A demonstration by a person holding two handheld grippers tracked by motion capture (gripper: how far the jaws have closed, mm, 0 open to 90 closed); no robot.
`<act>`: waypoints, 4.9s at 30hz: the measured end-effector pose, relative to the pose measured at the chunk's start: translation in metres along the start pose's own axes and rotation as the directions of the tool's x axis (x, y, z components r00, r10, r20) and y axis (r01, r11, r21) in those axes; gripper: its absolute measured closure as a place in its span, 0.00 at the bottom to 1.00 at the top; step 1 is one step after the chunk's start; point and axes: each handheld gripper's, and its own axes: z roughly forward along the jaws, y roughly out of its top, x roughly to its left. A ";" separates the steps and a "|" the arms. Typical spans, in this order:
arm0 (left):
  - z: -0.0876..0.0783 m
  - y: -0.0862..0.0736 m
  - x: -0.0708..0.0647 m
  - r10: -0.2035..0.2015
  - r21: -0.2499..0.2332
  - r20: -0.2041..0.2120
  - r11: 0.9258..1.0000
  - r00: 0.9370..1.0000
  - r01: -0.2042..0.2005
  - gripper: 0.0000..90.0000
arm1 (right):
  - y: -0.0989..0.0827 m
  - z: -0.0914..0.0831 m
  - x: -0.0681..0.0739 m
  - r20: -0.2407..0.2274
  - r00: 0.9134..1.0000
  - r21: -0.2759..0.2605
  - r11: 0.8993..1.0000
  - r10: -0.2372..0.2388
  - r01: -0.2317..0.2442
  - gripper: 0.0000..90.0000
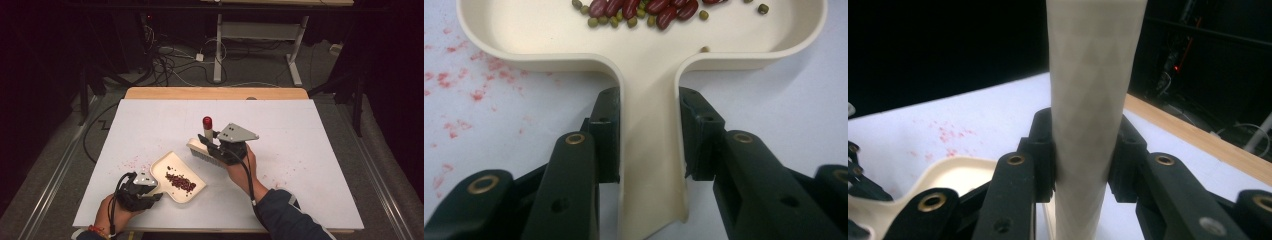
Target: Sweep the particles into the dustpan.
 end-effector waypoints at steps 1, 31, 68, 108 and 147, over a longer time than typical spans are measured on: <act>0.001 0.001 -0.001 0.003 -0.001 -0.002 1.000 1.000 -0.003 0.70 | 0.000 0.001 0.004 0.004 1.000 -0.020 1.000 -0.001 0.001 0.78; 0.021 0.035 -0.004 0.005 -0.028 -0.023 1.000 1.000 -0.006 0.70 | 0.004 -0.001 0.040 -0.224 0.973 -0.010 0.998 -0.055 0.054 0.77; 0.040 0.067 -0.009 -0.099 -0.097 -0.093 0.991 0.991 0.090 0.71 | 0.004 -0.013 0.015 -0.076 0.997 0.044 0.999 -0.008 0.012 0.78; 0.040 0.061 -0.036 0.044 -0.100 -0.036 0.994 0.998 -0.048 0.70 | 0.002 -0.033 0.002 -0.049 0.999 0.019 1.000 -0.019 0.020 0.77; 0.031 0.044 0.005 -0.054 -0.120 -0.099 0.992 0.994 0.042 0.70 | 0.001 -0.152 -0.079 0.080 0.997 -0.021 1.000 0.008 -0.006 0.77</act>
